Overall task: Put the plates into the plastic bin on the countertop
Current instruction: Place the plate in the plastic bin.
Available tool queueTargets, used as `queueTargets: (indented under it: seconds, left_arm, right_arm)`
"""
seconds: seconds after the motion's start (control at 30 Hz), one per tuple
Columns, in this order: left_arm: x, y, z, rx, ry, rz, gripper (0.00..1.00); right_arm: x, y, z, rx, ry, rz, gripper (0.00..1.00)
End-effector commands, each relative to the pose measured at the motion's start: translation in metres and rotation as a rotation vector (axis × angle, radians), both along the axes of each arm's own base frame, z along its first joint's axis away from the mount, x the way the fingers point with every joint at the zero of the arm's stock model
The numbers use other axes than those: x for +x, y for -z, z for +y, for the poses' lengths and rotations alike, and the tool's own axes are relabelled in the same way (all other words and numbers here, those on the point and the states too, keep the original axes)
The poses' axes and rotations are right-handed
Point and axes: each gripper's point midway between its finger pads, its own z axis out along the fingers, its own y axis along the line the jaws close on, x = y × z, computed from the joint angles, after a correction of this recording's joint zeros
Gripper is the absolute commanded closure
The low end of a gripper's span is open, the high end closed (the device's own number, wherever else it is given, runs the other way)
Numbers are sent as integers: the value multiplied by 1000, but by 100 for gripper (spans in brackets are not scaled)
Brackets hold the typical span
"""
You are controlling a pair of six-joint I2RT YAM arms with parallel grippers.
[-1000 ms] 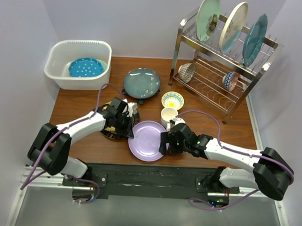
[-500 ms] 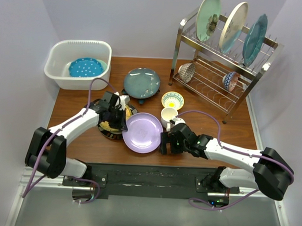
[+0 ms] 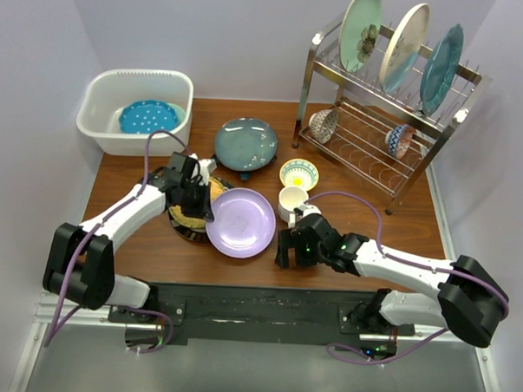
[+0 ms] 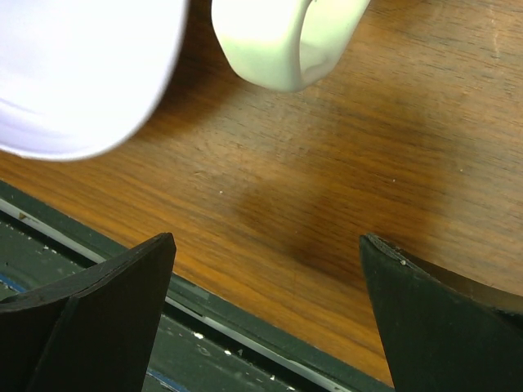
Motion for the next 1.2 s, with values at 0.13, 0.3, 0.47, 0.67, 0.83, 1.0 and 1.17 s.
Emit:
queueTargets:
  seconds: [0.13,0.3,0.47,0.67,0.83,1.0,1.17]
  left_arm:
    - [31,-38,8,-26,-22,-128,100]
    - [40,-45,13,-31,-43,-146,100]
    - [53,-57,18,-50,-74,-177,100]
    - [71,-75,21,-77,-99,-218,100]
    - [85,-89,26,-80,-114,-253,100]
    - [96,-95,36,-71,-132,-268,100]
    - [105,-104,45,-75,-148,-295,100]
  right_arm:
    - [3,-3,5,18,-7,-16,1]
    - [2,-3,5,17,-9,-13,1]
    - [3,-3,5,20,-5,-17,1]
    - [2,-1,4,15,-7,-10,1]
    - [2,-1,3,9,-7,-13,1]
    - [0,0,1,7,-7,-8,1]
    - [1,3,2,1,-7,-3,1]
